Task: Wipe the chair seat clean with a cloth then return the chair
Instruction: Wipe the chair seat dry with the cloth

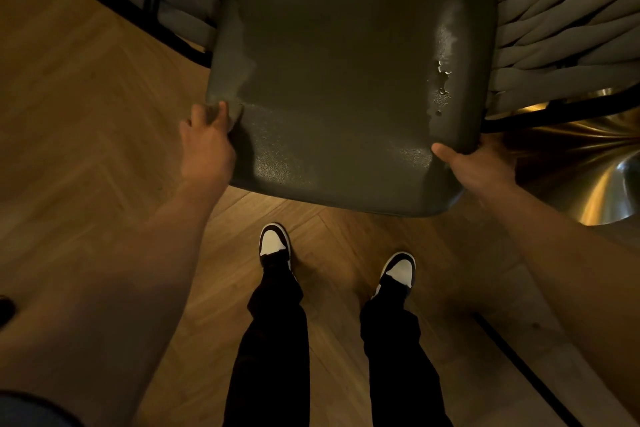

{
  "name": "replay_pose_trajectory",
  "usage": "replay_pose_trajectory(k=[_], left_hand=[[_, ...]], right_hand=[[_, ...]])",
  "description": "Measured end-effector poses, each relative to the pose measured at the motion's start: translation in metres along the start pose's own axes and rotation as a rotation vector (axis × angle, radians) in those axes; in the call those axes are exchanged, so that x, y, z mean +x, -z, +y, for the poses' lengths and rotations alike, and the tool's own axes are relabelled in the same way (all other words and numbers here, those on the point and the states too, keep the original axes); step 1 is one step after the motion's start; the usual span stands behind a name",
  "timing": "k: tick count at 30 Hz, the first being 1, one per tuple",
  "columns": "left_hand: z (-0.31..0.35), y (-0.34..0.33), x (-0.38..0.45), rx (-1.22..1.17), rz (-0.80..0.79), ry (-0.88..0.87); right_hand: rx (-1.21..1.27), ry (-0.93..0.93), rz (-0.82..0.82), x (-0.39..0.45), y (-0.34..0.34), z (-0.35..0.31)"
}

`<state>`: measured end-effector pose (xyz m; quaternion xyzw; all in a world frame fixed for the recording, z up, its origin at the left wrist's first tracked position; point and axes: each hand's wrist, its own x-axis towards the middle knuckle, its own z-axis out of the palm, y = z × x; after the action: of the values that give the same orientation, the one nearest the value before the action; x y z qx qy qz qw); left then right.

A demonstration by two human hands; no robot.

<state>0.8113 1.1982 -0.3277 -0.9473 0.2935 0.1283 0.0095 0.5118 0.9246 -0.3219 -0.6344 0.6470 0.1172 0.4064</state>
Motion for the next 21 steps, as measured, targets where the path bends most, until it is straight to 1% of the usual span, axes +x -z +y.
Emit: replay_pose_trajectory(k=[4,8,11,13,15,17,19,21], left_hand=[[-0.029,0.015,0.016,0.007,0.028,0.031],[-0.034,0.020,0.027,-0.098,0.048,0.034],[-0.022,0.011,0.029,-0.216,-0.010,0.045],[-0.010,0.008,0.028,-0.238,-0.018,0.079],[-0.001,0.009,0.025,-0.224,-0.008,0.074],[0.007,0.009,0.021,-0.202,-0.007,0.026],[0.021,0.006,0.016,-0.203,0.008,-0.036],[0.041,0.001,0.008,-0.215,0.025,-0.069]], right_hand=[[0.005,0.000,-0.011,-0.002,0.002,-0.002],[0.009,-0.021,-0.008,-0.003,0.004,-0.006],[0.069,-0.047,-0.023,-0.005,0.006,-0.009],[0.119,-0.050,-0.008,-0.007,0.010,-0.009],[0.199,-0.071,-0.002,-0.010,0.013,-0.008],[0.323,-0.132,-0.026,-0.015,0.018,-0.009],[0.403,-0.189,-0.035,-0.001,0.018,0.007],[0.447,-0.186,-0.060,0.020,0.016,0.027]])
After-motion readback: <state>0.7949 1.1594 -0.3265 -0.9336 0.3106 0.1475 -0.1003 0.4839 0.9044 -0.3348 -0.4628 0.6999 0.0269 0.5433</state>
